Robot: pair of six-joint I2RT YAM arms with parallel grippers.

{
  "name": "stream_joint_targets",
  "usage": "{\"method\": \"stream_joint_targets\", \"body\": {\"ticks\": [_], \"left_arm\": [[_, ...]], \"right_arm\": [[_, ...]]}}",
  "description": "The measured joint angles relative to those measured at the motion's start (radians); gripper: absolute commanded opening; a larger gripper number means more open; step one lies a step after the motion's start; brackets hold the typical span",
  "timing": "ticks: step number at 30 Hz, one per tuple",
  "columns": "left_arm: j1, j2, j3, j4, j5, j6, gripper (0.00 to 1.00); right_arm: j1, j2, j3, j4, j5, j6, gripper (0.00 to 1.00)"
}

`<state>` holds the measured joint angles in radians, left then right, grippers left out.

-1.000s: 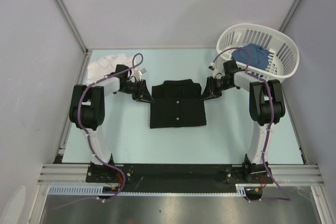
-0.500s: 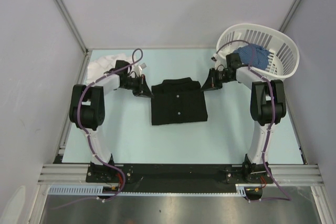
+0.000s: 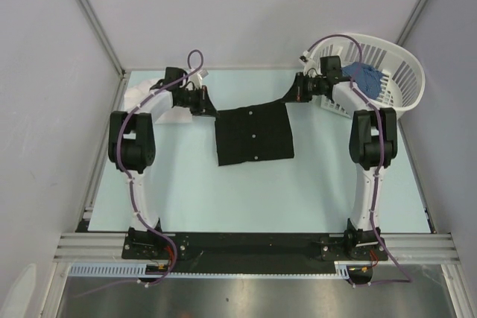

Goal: Fold and stack the long sleeve shirts
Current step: Fold the shirt

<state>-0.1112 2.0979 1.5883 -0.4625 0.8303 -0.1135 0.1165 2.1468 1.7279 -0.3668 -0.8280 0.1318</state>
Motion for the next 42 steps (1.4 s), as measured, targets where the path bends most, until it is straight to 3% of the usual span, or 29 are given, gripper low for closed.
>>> {"method": "stream_joint_targets", "body": {"ticks": [6, 19, 22, 23, 26, 28, 29, 32, 38, 42], "left_arm": [[0.019, 0.088, 0.057, 0.008, -0.040, -0.012, 0.00], [0.029, 0.201, 0.148, 0.004, -0.114, -0.018, 0.05], [0.029, 0.216, 0.154, 0.002, -0.125, -0.018, 0.26], [0.029, 0.218, 0.155, 0.000, -0.126, -0.017, 0.42], [0.036, 0.219, 0.156, 0.000, -0.107, -0.020, 0.58], [0.046, 0.200, 0.143, 0.015, -0.090, -0.015, 0.65], [0.052, 0.175, 0.114, 0.032, -0.081, -0.014, 0.70], [0.069, 0.050, -0.021, 0.047, -0.042, -0.009, 0.72], [0.080, -0.284, -0.402, 0.103, 0.019, -0.037, 0.73], [0.069, -0.357, -0.607, 0.151, 0.028, -0.077, 0.73]], "right_arm": [[0.012, 0.135, 0.094, 0.054, 0.021, 0.007, 0.00], [0.035, 0.229, 0.137, 0.118, 0.091, 0.011, 0.00], [0.039, 0.248, 0.144, 0.119, 0.113, 0.024, 0.19], [0.040, 0.250, 0.145, 0.119, 0.116, 0.029, 0.28], [0.040, 0.248, 0.145, 0.117, 0.122, 0.040, 0.50], [0.037, 0.237, 0.134, 0.119, 0.119, 0.055, 0.59], [0.033, 0.215, 0.108, 0.119, 0.113, 0.063, 0.64], [0.014, 0.098, -0.026, 0.098, 0.080, 0.087, 0.72], [0.011, -0.269, -0.410, 0.075, 0.007, 0.111, 0.75], [0.013, -0.379, -0.578, 0.100, -0.017, 0.107, 0.75]]}}
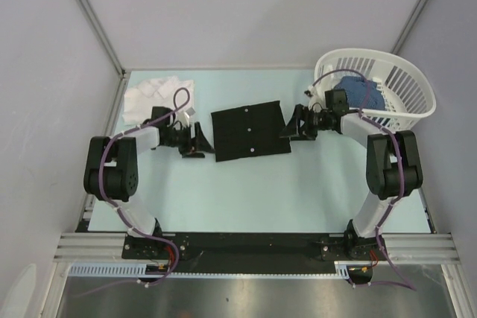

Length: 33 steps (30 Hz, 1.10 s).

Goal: Fold and stack the long sleeve shirts
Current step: Fold the shirt

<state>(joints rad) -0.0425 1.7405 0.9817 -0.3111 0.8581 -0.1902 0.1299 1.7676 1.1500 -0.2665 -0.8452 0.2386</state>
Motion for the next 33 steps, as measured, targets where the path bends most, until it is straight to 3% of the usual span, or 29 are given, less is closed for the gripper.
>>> {"method": "stream_joint_targets", "body": {"ticks": [5, 16, 28, 33], "left_arm": [[-0.033, 0.005, -0.100, 0.019, -0.005, -0.024, 0.73], [-0.031, 0.074, 0.035, 0.053, 0.018, -0.010, 0.73], [0.006, 0.081, 0.038, 0.053, 0.019, 0.002, 0.73], [0.009, 0.068, 0.038, 0.031, 0.032, 0.032, 0.73]], "right_arm": [[0.009, 0.082, -0.030, 0.016, 0.010, -0.043, 0.73], [-0.005, 0.337, 0.328, -0.037, 0.074, -0.227, 0.77], [0.006, 0.486, 0.696, -0.096, 0.152, -0.398, 0.82], [-0.011, 0.521, 0.808, -0.144, 0.063, -0.418, 0.86]]}}
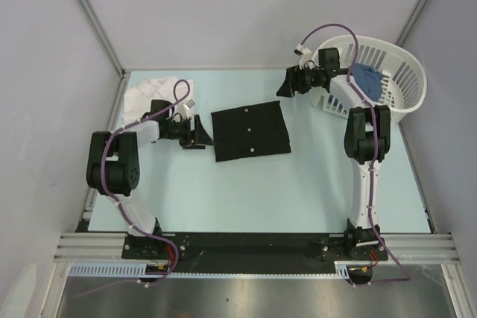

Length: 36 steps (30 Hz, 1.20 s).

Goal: Fold and stack the long sleeve shirts
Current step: Fold the shirt

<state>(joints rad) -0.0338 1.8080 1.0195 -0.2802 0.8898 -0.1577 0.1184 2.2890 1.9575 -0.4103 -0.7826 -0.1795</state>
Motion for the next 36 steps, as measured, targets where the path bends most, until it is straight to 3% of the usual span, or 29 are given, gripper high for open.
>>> {"method": "stream_joint_targets", "body": {"ticks": [3, 10, 14, 20, 25, 31, 34, 35, 36], "left_arm": [[0.000, -0.021, -0.002, -0.008, 0.008, 0.009, 0.74], [0.000, -0.079, -0.079, 0.002, 0.006, 0.001, 0.73], [0.000, -0.080, -0.128, -0.014, 0.004, -0.014, 0.70], [-0.008, -0.066, -0.160, -0.005, 0.002, -0.039, 0.65], [-0.050, -0.019, -0.158, 0.029, 0.018, -0.052, 0.63], [-0.087, 0.036, -0.125, 0.046, 0.040, -0.060, 0.49], [-0.089, 0.071, -0.102, 0.051, 0.061, -0.071, 0.39], [-0.089, 0.079, -0.096, 0.053, 0.063, -0.075, 0.28], [-0.090, 0.085, -0.092, 0.055, 0.060, -0.076, 0.23]], "right_arm": [[0.010, -0.006, -0.015, 0.013, -0.081, 0.031, 0.87], [0.105, -0.151, -0.222, 0.045, -0.169, 0.094, 0.83], [0.149, -0.364, -0.486, 0.090, -0.165, 0.158, 0.75], [0.112, -0.647, -0.877, 0.179, -0.075, 0.296, 0.68], [0.079, -0.668, -1.013, 0.226, 0.035, 0.369, 0.68], [0.060, -0.612, -1.042, 0.291, 0.126, 0.413, 0.67], [0.062, -0.566, -1.042, 0.320, 0.142, 0.423, 0.53], [0.064, -0.548, -1.042, 0.331, 0.143, 0.431, 0.39], [0.066, -0.537, -1.042, 0.336, 0.143, 0.431, 0.31]]}}
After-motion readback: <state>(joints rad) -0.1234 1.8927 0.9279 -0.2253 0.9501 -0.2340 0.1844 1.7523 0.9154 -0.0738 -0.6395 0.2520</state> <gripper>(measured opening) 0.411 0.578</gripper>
